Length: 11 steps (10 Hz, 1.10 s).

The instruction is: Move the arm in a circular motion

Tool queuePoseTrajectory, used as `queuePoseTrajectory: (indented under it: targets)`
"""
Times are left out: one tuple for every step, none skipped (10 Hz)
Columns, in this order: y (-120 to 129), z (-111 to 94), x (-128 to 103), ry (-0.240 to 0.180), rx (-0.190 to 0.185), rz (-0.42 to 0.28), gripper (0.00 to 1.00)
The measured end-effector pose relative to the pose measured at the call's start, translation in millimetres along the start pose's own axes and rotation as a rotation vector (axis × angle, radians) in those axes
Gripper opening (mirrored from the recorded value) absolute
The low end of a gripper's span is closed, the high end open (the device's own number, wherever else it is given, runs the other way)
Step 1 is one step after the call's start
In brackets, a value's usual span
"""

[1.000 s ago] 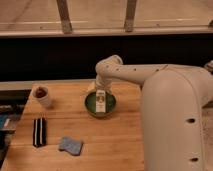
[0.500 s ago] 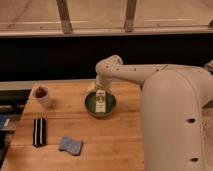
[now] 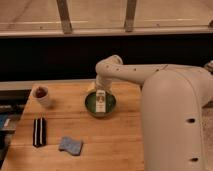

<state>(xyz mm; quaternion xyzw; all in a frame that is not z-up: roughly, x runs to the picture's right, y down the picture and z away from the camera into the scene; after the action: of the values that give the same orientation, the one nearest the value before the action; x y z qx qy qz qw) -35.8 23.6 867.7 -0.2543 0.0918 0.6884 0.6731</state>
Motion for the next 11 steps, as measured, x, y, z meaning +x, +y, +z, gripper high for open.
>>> queuePoseTrajectory:
  targets:
    - [0, 0, 0, 0.0, 0.0, 0.0, 0.8]
    - [0, 0, 0, 0.0, 0.0, 0.0, 0.8]
    - [0, 0, 0, 0.0, 0.0, 0.0, 0.8]
    - [0, 0, 0, -0.001, 0.003, -0.001, 0.8]
    - [-1, -2, -3, -0.01, 0.014, -0.003, 0.8]
    - [-1, -9, -12, -0.024, 0.024, 0.0, 0.8]
    - [-4, -15, -22, -0.033, 0.031, -0.001, 0.8]
    - [-7, -20, -36, -0.038, 0.035, -0.007, 0.8]
    - [-2, -24, -51, -0.042, 0.035, -0.025, 0.8]
    - [16, -22, -63, -0.038, 0.028, -0.061, 0.8]
    - [34, -20, -71, -0.029, 0.021, -0.095, 0.8]
